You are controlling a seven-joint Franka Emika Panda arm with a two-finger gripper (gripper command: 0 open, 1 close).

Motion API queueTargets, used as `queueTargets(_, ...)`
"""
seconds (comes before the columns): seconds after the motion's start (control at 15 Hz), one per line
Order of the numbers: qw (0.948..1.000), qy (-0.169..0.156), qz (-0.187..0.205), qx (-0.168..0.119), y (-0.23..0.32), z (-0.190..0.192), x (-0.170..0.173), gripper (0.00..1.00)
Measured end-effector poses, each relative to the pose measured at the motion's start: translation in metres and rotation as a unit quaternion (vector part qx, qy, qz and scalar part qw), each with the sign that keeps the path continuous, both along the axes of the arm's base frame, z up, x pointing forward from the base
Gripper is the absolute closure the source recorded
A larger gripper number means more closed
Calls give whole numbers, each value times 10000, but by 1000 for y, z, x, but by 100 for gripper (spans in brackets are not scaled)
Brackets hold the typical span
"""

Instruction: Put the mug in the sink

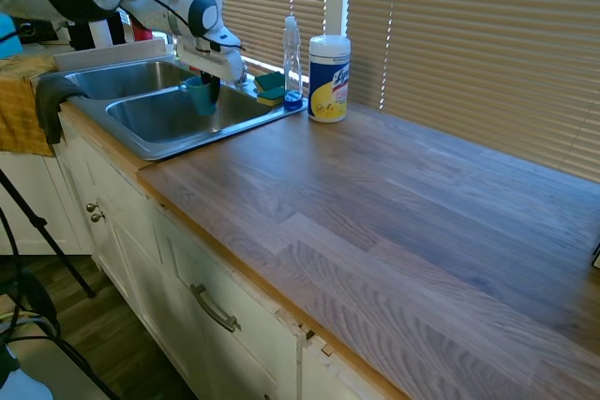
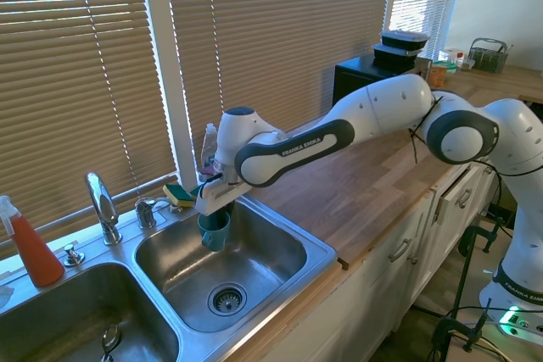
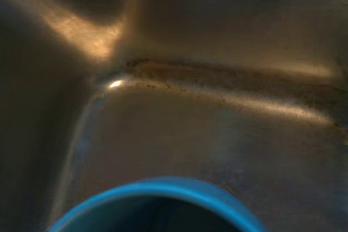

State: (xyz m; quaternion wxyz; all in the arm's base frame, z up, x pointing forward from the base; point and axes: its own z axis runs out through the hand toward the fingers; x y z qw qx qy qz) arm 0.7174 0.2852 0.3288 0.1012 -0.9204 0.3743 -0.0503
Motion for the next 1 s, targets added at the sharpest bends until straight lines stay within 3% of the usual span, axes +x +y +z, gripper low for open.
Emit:
queueTargets(0.33, 9994, 251, 128, -220, 26, -63, 17, 100)
queueTargets(0.6, 9976, 569, 49, -393, 13, -120, 30, 100)
queueTargets(0.8, 9967, 686, 60, -434, 7, -143, 35, 100)
queueTargets(0.87, 9964, 715, 80, -446, 6, -145, 36, 0)
queueTargets(1.0, 9961, 738, 151, -464, 5, -146, 38, 0)
